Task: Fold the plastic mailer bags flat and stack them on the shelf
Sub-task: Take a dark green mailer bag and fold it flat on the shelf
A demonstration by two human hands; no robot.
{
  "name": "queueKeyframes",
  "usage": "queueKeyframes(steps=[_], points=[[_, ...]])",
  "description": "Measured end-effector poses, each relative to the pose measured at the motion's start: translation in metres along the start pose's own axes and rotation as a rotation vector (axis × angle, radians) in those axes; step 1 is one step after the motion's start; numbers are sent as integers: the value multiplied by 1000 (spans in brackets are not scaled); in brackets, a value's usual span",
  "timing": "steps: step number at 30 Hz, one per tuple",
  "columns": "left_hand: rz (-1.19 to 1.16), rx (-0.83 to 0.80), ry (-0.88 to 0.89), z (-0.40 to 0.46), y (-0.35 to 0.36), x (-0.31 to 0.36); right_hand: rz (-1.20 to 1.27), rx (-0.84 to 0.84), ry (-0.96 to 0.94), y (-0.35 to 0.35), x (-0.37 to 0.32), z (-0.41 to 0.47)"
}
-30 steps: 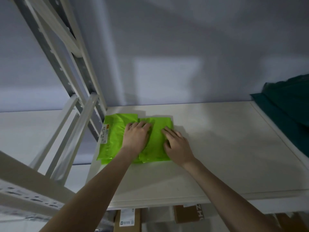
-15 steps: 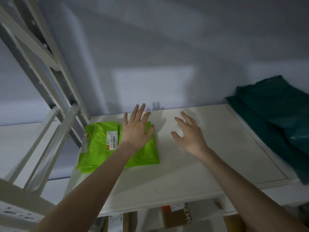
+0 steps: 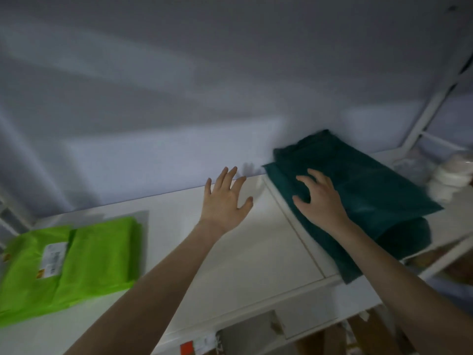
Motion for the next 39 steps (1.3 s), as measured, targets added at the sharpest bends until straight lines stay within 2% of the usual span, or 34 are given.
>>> queueKeyframes(steps=[9,15,19,24,27,30,33,36,39], points=[[-89,-97,84,57,63,139,7,-13,279,-53,170,-3],[-111,-233,104,73,115,190,41,34,558,-60,252,-20],[-104,-343,116,81,146,208,214,-16,723,-50,293,-26],[-183,-422,85,90,165,223,725,141,781,-41,303,-18],[-397,-442,-36,94,171,224,946,194,780,-35,299,-10],[-639,-342,-228,99,174,214,1088,159,725,-27,286,0],[-764,-217,-482,105,173,198,1033,63,679,-16,273,6],[-900,-202,-784,108,179,180,985,-10,655,-7,262,8],[-1136,-182,-986,109,188,166,979,-37,641,-5,256,5]])
Point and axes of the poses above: each hand's wrist, its own z-axis towards the middle knuckle, its own y-axis out of the palm, x = y × z, the point moved 6 cm from there along z, towards the middle knuckle, and after that the axes turned 2 degrees about z, right-handed, at the moved point
